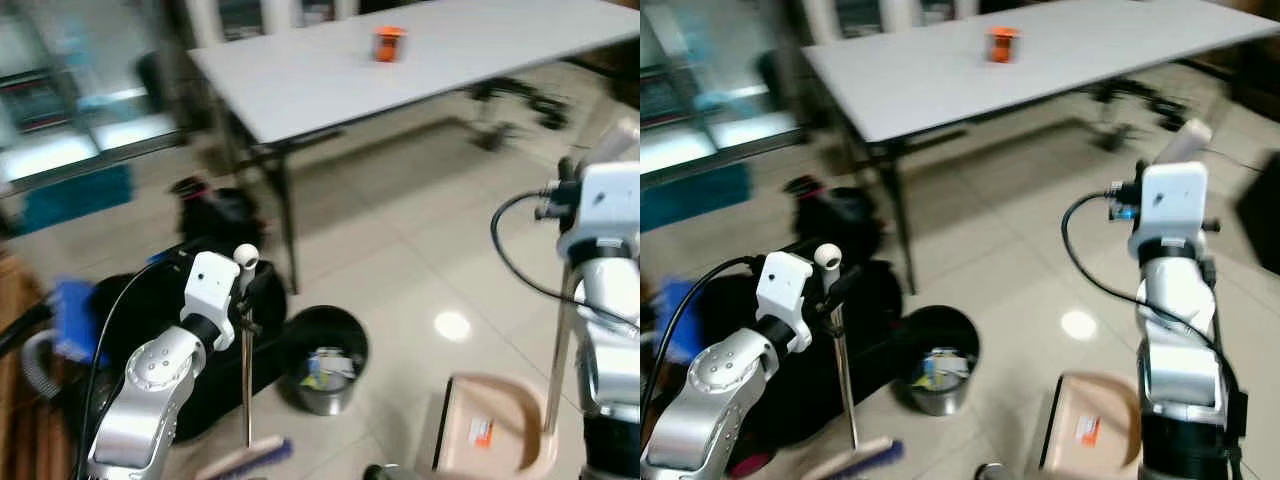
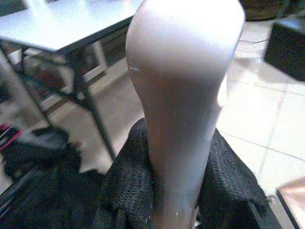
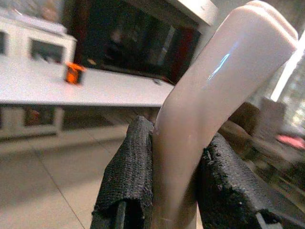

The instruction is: Sweep floor

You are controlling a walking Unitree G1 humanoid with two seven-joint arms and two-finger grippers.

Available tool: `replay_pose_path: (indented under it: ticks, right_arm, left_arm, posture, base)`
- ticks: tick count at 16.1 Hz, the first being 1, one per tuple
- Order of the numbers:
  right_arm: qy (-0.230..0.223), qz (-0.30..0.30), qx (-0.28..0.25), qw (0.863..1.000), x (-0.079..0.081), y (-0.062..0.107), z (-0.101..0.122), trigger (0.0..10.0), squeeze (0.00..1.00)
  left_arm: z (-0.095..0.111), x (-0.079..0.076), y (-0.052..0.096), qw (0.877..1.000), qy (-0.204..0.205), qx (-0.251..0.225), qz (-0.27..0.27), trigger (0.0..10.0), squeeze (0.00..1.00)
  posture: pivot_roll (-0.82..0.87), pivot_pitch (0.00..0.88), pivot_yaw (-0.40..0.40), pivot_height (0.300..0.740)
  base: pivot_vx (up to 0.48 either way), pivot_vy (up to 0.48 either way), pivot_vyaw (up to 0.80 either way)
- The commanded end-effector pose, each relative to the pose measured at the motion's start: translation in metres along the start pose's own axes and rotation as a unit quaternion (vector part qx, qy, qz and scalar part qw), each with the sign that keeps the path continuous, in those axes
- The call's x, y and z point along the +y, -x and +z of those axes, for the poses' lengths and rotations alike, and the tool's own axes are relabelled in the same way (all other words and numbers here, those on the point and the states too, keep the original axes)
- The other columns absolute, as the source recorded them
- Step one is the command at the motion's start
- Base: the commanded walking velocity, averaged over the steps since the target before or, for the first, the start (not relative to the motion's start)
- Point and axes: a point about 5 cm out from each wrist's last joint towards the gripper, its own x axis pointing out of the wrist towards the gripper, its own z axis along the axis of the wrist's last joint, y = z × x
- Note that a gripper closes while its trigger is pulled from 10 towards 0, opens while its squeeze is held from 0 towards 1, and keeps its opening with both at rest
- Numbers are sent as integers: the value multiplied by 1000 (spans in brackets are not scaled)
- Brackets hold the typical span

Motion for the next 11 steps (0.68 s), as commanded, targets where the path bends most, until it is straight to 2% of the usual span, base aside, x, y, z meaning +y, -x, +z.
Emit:
replay_pose_path:
  ticks: [1,7,11]
  right_arm:
    - [9,-4,-24,1000,1,0,10,10000,0]
    - [-10,17,1,1000,18,7,2,10000,0]
    - [-16,22,8,1000,20,7,0,10000,0]
  left_arm:
    - [3,3,-2,1000,-6,-6,0,10000,0]
    - [2,0,-3,1000,8,-7,-4,10000,0]
    - [1,-1,-4,1000,22,-9,-5,10000,0]
  posture:
    - [5,0,51,740]
    - [3,0,42,740]
    - [-2,0,43,740]
  base:
    - [0,0,-800]
    - [0,0,-800]
    - [0,0,-800]
